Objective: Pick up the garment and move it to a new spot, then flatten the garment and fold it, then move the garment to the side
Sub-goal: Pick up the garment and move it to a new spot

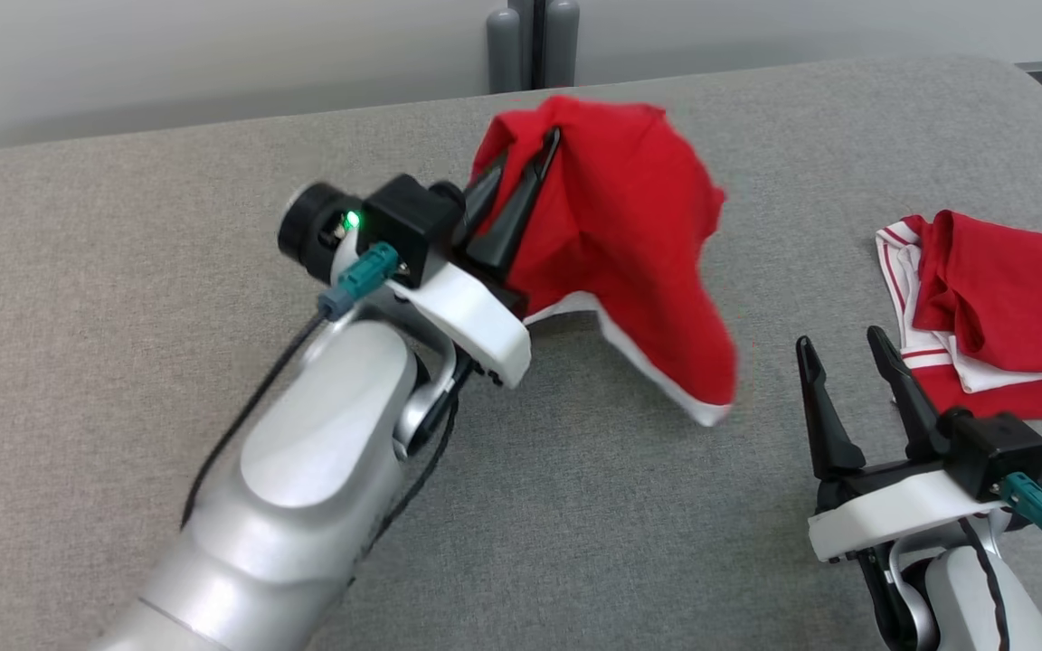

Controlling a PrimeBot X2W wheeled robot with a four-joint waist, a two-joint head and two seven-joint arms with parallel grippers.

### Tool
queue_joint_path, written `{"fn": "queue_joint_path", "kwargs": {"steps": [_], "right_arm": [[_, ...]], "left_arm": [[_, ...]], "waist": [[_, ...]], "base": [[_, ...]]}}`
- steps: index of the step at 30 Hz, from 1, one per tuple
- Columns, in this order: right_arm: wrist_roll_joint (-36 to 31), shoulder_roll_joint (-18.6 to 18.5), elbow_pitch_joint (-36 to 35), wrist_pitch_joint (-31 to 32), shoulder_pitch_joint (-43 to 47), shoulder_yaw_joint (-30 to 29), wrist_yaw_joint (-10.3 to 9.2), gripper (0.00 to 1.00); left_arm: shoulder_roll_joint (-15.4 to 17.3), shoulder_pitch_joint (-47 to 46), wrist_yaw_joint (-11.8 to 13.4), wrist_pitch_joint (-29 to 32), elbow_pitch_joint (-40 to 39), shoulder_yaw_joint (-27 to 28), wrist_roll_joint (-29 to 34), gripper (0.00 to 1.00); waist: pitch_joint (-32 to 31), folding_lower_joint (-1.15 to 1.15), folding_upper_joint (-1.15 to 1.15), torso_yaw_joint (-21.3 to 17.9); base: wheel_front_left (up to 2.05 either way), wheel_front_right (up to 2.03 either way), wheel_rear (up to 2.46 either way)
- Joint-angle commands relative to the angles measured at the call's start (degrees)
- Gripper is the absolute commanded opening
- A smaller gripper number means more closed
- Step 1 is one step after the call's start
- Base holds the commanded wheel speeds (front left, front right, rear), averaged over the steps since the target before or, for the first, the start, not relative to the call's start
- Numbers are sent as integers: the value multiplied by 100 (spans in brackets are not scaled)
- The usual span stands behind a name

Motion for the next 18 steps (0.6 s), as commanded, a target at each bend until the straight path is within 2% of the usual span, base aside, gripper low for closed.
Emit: {"fn": "queue_joint_path", "kwargs": {"steps": [1, 5, 11, 12, 13, 14, 18], "right_arm": [[39, -21, -15, -36, 54, -49, 0, 100], [30, -21, -27, -36, 10, -76, 0, 100], [73, -23, 19, -35, -172, 128, 0, 100], [80, -25, 27, -34, -185, 160, 0, 100], [86, -25, 33, -33, -196, 174, 0, 100], [100, -26, 39, -33, -199, 192, 0, 100], [100, -24, 75, -33, -115, 201, 0, 100]], "left_arm": [[30, 87, 110, 42, 9, -34, -44, 0], [50, 246, 317, 219, 305, -92, -132, 0], [380, 164, 480, 211, 1218, 133, -185, 0], [438, 143, 513, 171, 1358, 174, -181, 11], [467, 122, 535, 119, 1467, 239, -219, 49], [512, 123, 548, 86, 1606, 282, -217, 100], [629, 288, 670, -8, 1919, 559, -285, 100]], "waist": [[14, 0, 0, 21], [82, 0, 0, 70], [213, 0, 0, -58], [215, 0, 0, -88], [218, 0, 0, -108], [204, 0, 0, -132], [93, 0, 0, -182]], "base": [[0, 0, 0], [0, 0, 0], [0, 0, 0], [0, 0, 0], [0, 0, 0], [0, 0, 0], [0, 0, 0]]}}
